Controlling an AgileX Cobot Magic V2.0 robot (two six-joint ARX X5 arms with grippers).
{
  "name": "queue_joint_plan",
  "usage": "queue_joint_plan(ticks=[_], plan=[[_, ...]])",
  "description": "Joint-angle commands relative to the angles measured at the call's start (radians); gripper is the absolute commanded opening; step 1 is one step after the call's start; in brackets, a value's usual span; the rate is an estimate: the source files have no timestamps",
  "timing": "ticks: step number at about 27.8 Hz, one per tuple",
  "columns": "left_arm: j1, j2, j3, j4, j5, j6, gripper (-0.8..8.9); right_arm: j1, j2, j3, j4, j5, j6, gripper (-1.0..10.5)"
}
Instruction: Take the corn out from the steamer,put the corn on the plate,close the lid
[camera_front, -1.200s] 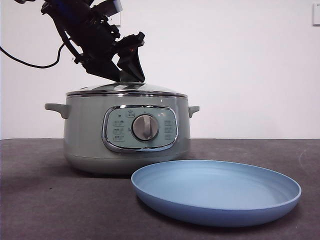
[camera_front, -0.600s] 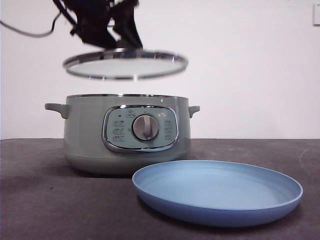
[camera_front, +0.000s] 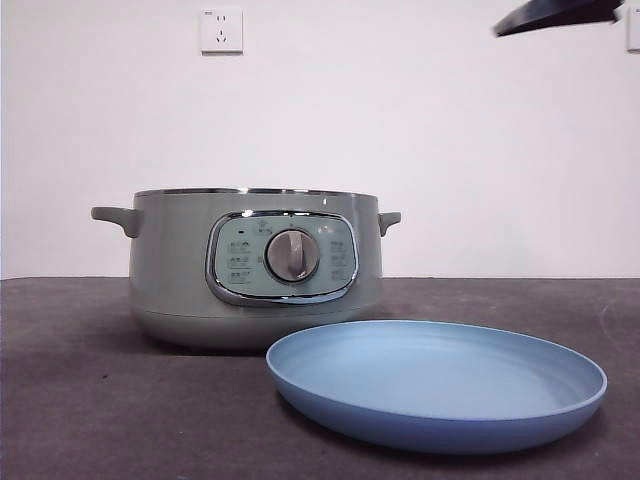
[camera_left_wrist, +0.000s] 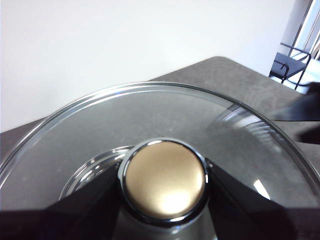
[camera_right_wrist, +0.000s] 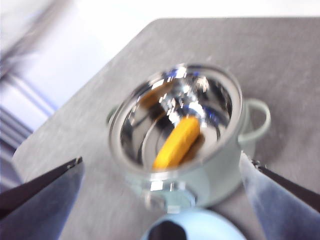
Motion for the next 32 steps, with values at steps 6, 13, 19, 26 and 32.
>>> queue_joint_plan(ticks=[6,13,19,26,32], plan=[[0.0,-0.177,0.013,-0.122,0.001,0.027,-0.08,0.169,0.212,0.099,0.083,0.118,0.061,5.7],[0.0,-0.285,0.013,-0.236,-0.076,0.031,-0.08,0.259,0.424,0.313,0.039,0.216,0.061,5.7],[0.0,-0.376,0.013,-0.315,-0.101,0.029,-0.08,0.322,0.634,0.537,-0.065,0.324,0.04,5.6],[0.0,-0.436,0.013,-0.39,-0.105,0.026,-0.08,0.379,0.842,0.71,-0.093,0.432,0.032,5.6],[0.0,-0.451,0.013,-0.445,-0.104,0.031,-0.08,0.404,0.999,0.75,-0.099,0.542,0.033,5.6]])
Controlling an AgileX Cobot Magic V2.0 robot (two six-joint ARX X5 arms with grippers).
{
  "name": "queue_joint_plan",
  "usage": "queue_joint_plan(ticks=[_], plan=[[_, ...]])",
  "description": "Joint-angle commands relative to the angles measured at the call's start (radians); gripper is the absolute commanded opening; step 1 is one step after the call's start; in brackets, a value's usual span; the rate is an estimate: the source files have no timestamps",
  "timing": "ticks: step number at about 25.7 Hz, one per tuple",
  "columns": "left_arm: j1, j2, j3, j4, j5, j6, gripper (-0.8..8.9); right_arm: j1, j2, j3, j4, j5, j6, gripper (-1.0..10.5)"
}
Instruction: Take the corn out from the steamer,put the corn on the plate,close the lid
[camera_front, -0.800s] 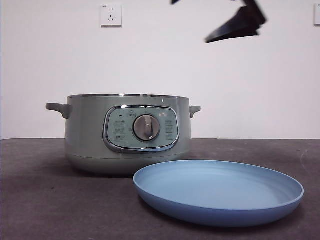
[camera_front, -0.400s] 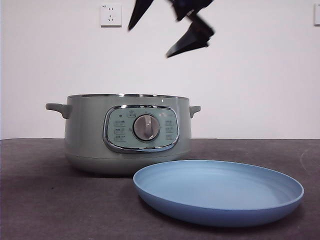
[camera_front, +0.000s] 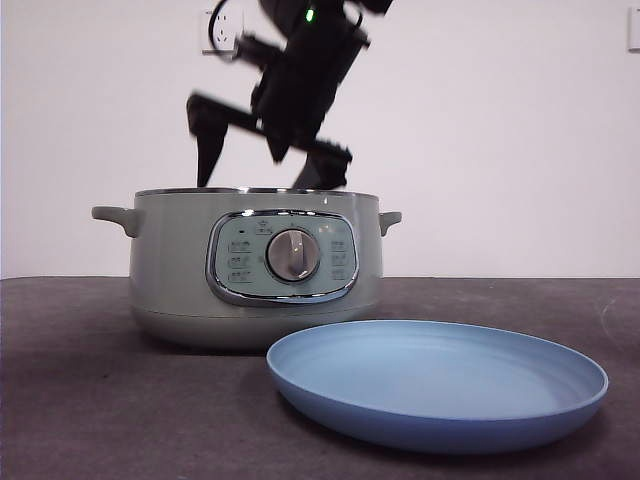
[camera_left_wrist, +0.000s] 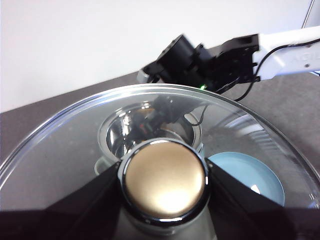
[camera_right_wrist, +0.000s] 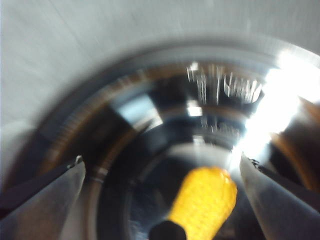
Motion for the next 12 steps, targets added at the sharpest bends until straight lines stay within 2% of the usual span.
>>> queue_joint_plan(ticks=[1,12], plan=[[0.0,-0.011,0.013,0.033,0.005,0.013,-0.08,0.005,0.043,0.002,-0.009,0.042,-0.006,5.6],[0.0,-0.012,0.013,0.021,0.007,0.031,-0.08,0.008,0.121,0.002,-0.089,0.067,-0.007,5.3]])
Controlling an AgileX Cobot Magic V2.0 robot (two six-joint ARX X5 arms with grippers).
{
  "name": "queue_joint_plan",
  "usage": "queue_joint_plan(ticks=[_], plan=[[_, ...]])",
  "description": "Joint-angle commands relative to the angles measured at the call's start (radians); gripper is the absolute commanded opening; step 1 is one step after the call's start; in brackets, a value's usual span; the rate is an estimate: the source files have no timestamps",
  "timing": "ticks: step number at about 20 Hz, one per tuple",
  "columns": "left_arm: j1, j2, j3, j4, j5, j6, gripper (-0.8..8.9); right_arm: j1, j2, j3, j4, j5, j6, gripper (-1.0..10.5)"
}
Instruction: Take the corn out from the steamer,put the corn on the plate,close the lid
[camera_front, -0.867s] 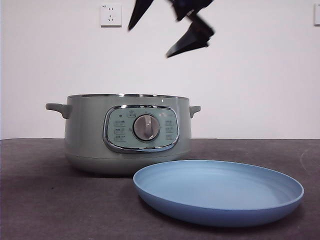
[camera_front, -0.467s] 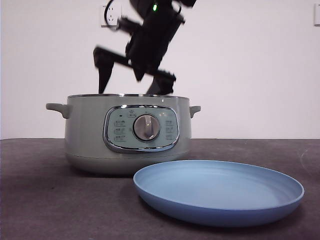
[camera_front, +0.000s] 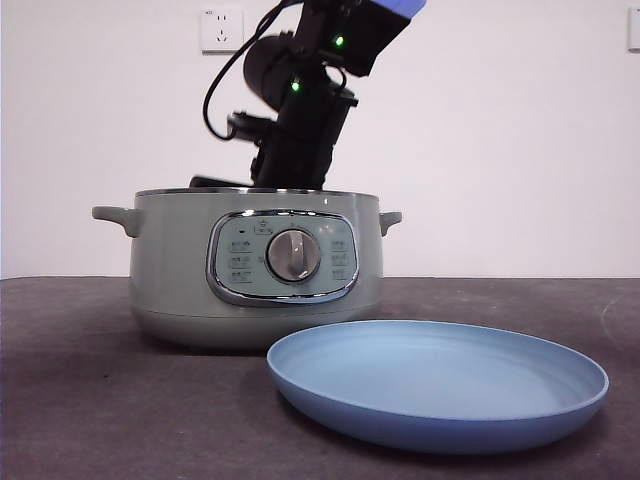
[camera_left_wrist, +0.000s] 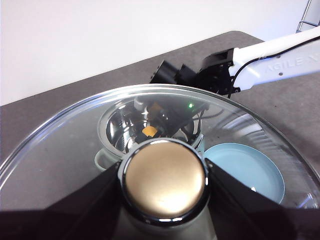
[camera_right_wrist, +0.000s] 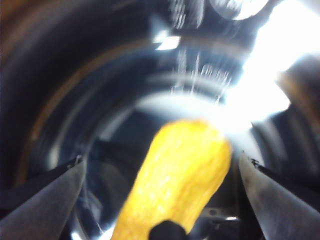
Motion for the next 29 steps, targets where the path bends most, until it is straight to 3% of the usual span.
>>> queue_joint_plan(ticks=[1,4,6,10,14,18,23,29], plan=[[-0.001,-0.011,0.013,0.043,0.006,0.014,-0.08,0.002,0.017,-0.002,-0.005,0.002,0.003,5.0],[0.0,-0.011,0.013,0.04,0.006,0.014,-0.08,0.002,0.017,-0.002,-0.004,0.0,0.003,0.9],[-0.001,-0.011,0.013,0.034,0.006,0.014,-0.08,0.002,0.017,-0.002,0.005,-0.006,0.003,-0.2],[0.0,-0.01,0.013,0.025,0.006,0.014,-0.08,0.005,-0.027,0.002,0.036,-0.005,0.003,-0.1],[-0.001,-0.01,0.013,0.029,0.007,0.014,-0.08,0.005,-0.226,0.002,0.028,-0.006,-0.022,-0.1],[-0.001,-0.01,0.013,0.067,0.011,0.014,-0.08,0.002,-0.509,0.002,-0.126,0.038,-0.067,-0.1],[-0.001,-0.01,0.013,0.076,0.012,0.014,-0.08,0.001,-0.7,-0.005,-0.303,0.062,-0.129,-0.1],[-0.001,-0.01,0.013,0.078,0.012,0.014,-0.08,0.001,-0.842,-0.151,-0.316,0.11,-0.111,-0.1]])
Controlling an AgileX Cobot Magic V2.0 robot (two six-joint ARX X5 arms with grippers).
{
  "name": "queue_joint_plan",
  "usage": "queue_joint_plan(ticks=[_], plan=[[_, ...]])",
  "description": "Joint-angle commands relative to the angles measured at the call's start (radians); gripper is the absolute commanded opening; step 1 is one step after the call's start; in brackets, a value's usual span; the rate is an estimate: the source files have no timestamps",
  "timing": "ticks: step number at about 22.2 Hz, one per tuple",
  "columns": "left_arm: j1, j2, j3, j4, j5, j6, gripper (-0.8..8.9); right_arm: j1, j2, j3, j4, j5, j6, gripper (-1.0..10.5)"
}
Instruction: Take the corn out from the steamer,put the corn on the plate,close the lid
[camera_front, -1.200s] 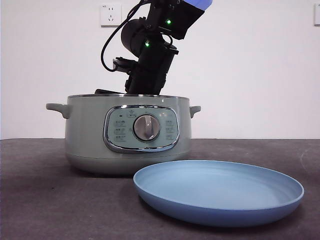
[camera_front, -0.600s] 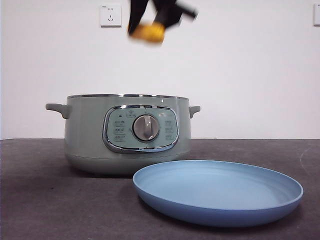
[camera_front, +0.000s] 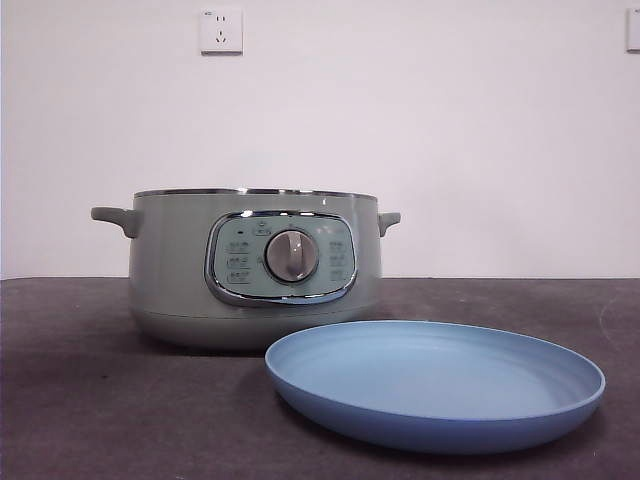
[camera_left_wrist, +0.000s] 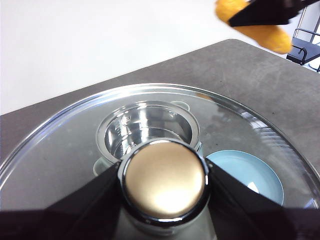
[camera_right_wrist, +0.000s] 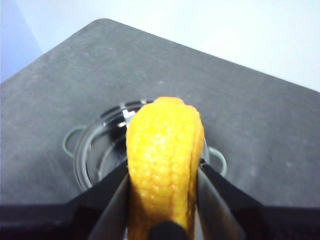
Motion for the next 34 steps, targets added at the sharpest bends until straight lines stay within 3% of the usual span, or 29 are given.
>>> queue_joint_plan(ticks=[1,10,13,19,27,34], plan=[[-0.001,-0.01,0.013,0.048,0.003,0.011,-0.08,-0.001,-0.058,-0.134,0.006,0.032,0.013,-0.1],[-0.001,-0.01,0.013,0.044,0.006,0.011,-0.08,-0.012,-0.259,-0.665,0.29,0.017,0.155,-0.1],[-0.001,-0.01,0.013,0.04,0.006,0.011,-0.08,-0.012,-0.262,-0.816,0.401,-0.054,0.203,-0.1],[-0.001,-0.01,0.013,0.014,0.006,0.011,-0.08,-0.012,-0.191,-1.074,0.681,-0.07,0.316,-0.1],[-0.001,-0.01,0.013,0.013,0.006,0.011,-0.08,-0.012,0.072,-1.124,0.88,-0.115,0.395,-0.1],[-0.001,-0.01,0.013,0.021,0.005,0.011,-0.08,-0.011,0.146,-1.124,0.876,-0.087,0.404,-0.1]])
